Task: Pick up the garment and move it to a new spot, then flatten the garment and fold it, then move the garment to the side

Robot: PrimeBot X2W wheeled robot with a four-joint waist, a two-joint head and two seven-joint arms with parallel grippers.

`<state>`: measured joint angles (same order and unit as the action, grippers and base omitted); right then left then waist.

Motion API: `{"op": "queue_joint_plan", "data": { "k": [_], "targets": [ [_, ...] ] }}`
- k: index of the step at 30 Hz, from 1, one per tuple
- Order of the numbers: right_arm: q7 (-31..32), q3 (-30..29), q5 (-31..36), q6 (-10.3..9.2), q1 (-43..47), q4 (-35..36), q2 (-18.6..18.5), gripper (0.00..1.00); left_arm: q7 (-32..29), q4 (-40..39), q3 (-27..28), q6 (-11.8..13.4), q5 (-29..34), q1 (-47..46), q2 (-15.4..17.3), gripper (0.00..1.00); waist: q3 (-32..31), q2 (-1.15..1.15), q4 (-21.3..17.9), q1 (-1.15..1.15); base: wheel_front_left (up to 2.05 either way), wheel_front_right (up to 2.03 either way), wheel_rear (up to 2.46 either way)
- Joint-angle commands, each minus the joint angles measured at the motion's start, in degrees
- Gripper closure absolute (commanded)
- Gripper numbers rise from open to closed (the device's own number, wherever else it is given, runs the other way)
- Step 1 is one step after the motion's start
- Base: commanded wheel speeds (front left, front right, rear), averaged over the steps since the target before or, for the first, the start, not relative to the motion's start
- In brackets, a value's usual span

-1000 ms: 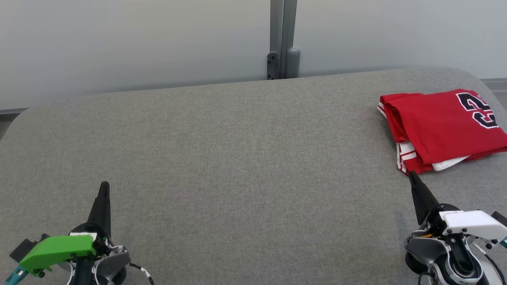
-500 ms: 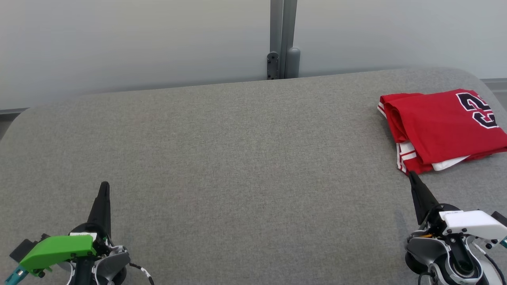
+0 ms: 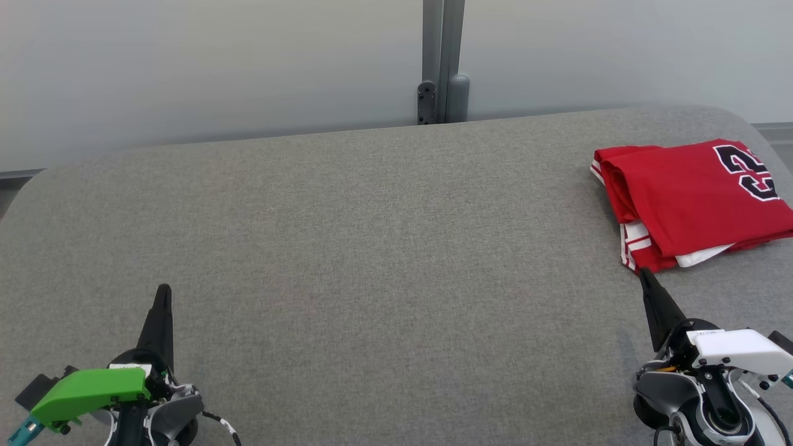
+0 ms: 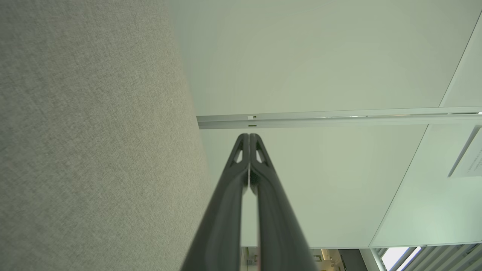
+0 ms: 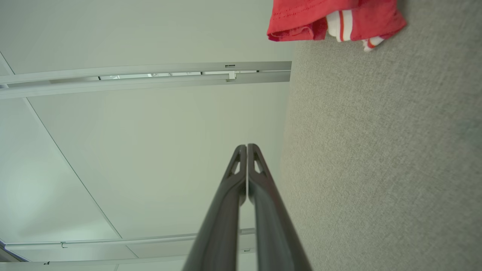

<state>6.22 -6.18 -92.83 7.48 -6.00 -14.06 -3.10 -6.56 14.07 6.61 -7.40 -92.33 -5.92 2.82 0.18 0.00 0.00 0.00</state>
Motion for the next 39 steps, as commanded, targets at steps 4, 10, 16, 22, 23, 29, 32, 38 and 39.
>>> {"op": "queue_joint_plan", "data": {
  "k": [4,10,16,22,23,29,32,38,39],
  "targets": [
    [0.3,-0.2,0.2,0.02,-0.3,0.1,-0.1,1.00,-0.2,0.0,0.1,-0.3,-0.1,-0.6,0.1,1.00,0.0,0.00,0.0,0.00,0.00,0.00,0.00],
    [0.3,-0.2,0.3,0.02,-0.3,0.1,-0.1,1.00,-0.2,0.0,0.1,-0.3,-0.1,-0.6,0.1,1.00,0.0,0.00,0.0,0.00,0.00,0.00,0.00],
    [0.3,-0.2,0.3,0.02,-0.4,0.1,-0.1,1.00,-0.2,0.0,0.1,-0.3,-0.1,-0.6,0.1,1.00,0.0,0.00,0.0,0.00,0.00,0.00,0.00],
    [0.3,-0.2,0.3,0.02,-0.4,0.1,0.0,1.00,-0.2,0.0,0.1,-0.3,-0.1,-0.6,0.1,1.00,0.0,0.00,0.0,0.00,0.00,0.00,0.00],
    [0.3,-0.2,0.3,0.02,-0.4,0.1,0.0,1.00,-0.2,0.0,0.1,-0.3,-0.1,-0.6,0.1,1.00,0.0,0.00,0.0,0.00,0.00,0.00,0.00],
    [0.3,-0.3,0.3,0.02,-0.4,0.1,0.0,1.00,-0.2,0.0,0.1,-0.3,-0.1,-0.6,0.1,1.00,0.0,0.00,0.0,0.00,0.00,0.00,0.00],
    [0.3,-0.3,0.4,0.02,-0.4,0.1,0.0,1.00,-0.2,0.0,0.1,-0.3,-0.1,-0.6,0.1,1.00,0.0,0.00,0.0,0.00,0.00,0.00,0.00],
    [0.3,-0.3,0.4,0.02,-0.4,0.1,0.0,1.00,-0.2,0.0,0.1,-0.3,-0.1,-0.6,0.1,1.00,0.0,0.00,0.0,0.00,0.00,0.00,0.00],
    [0.3,-0.3,0.4,0.02,-0.4,0.1,0.0,1.00,-0.2,0.0,0.1,-0.3,-0.1,-0.6,0.1,1.00,0.0,0.00,0.0,0.00,0.00,0.00,0.00]
  ]
}}
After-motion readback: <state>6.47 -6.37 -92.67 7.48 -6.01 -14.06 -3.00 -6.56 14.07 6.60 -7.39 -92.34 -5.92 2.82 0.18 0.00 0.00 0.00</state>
